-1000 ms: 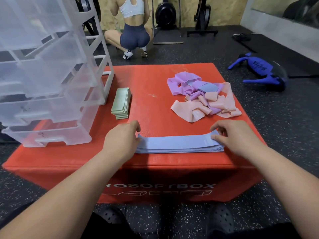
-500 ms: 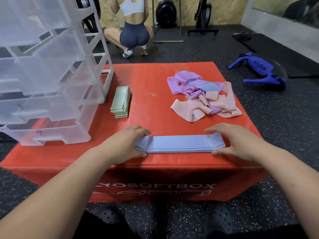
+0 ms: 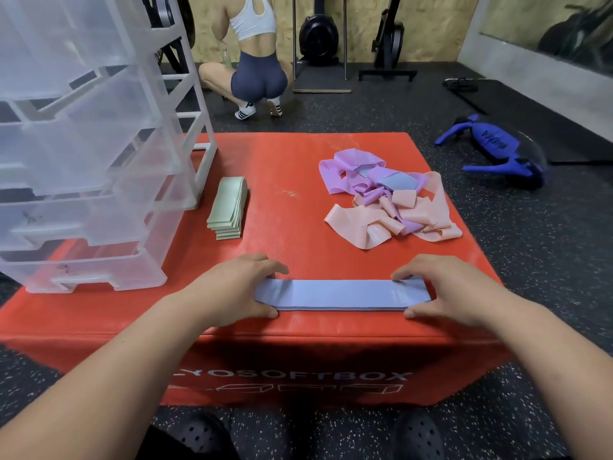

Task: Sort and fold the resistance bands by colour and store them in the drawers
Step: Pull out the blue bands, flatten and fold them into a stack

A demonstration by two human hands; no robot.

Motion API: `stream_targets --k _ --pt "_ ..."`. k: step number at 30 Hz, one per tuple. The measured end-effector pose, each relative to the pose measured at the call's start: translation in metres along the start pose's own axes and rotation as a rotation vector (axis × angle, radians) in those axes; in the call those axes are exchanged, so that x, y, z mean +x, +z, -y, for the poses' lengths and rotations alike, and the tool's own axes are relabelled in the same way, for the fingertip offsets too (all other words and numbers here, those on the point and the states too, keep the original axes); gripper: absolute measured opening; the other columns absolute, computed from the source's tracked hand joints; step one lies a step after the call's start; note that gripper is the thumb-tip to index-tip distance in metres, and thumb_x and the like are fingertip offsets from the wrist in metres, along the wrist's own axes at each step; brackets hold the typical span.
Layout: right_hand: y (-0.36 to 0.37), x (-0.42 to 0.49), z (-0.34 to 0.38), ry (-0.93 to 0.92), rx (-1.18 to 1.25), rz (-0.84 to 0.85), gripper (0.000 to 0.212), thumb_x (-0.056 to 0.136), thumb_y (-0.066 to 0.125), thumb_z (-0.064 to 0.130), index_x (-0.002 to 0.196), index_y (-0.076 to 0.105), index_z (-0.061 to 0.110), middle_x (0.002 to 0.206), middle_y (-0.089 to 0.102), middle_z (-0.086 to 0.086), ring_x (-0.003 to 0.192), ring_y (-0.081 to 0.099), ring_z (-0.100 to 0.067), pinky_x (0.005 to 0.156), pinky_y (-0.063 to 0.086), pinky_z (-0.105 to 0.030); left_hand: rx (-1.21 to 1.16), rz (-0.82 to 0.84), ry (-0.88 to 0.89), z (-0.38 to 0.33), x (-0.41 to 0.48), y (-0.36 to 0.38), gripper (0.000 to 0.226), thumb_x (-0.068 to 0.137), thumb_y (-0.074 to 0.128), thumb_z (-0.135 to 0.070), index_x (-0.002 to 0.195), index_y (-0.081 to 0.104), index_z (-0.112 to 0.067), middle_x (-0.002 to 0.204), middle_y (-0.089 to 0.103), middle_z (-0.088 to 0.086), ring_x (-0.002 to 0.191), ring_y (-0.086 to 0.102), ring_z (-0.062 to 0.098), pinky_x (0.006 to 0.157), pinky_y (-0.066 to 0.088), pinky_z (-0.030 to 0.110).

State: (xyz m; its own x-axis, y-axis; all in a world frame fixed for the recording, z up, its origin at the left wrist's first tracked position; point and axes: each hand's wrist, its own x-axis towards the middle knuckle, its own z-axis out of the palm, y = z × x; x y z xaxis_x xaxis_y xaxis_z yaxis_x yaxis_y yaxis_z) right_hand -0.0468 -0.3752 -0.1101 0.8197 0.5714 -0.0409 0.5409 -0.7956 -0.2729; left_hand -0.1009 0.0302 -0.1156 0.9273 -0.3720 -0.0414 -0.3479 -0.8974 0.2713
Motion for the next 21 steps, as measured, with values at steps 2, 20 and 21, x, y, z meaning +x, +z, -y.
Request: stream_targets --k 2,20,21 --pt "-0.003 0.003 -0.001 -0.002 0.056 0.0 0.068 0.07 0.085 0.064 0.131 0.064 0.042 0.121 0.059 0.028 0.113 0.056 0.006 0.101 0.046 -0.024 -0.035 0.008 0.015 0.0 0.003 -0.002 0.079 0.077 0.077 -0.073 0.145 0.049 -0.046 0.125 0.056 -0.022 0.114 0.056 0.003 0.097 0.052 0.033" --pt "-0.004 0.131 -0.061 0.454 0.031 -0.386 0.075 0.091 0.029 0.067 0.144 0.057 0.022 0.152 0.051 -0.008 0.143 0.041 -0.033 0.116 0.037 -0.054 -0.133 -0.097 0.031 -0.01 0.141 0.014 0.061 0.092 0.071 -0.058 0.145 0.054 -0.033 0.134 0.056 -0.006 0.126 0.054 0.019 0.11 0.045 0.039" --pt "-0.003 0.138 -0.066 0.474 0.039 -0.381 0.075 0.091 0.026 0.066 0.146 0.054 0.022 0.155 0.048 -0.008 0.146 0.038 -0.032 0.118 0.034 -0.055 -0.133 -0.098 0.032 -0.008 0.146 0.016 0.061 0.092 0.071 -0.058 0.146 0.054 -0.034 0.134 0.055 -0.007 0.126 0.053 0.018 0.11 0.044 0.038"
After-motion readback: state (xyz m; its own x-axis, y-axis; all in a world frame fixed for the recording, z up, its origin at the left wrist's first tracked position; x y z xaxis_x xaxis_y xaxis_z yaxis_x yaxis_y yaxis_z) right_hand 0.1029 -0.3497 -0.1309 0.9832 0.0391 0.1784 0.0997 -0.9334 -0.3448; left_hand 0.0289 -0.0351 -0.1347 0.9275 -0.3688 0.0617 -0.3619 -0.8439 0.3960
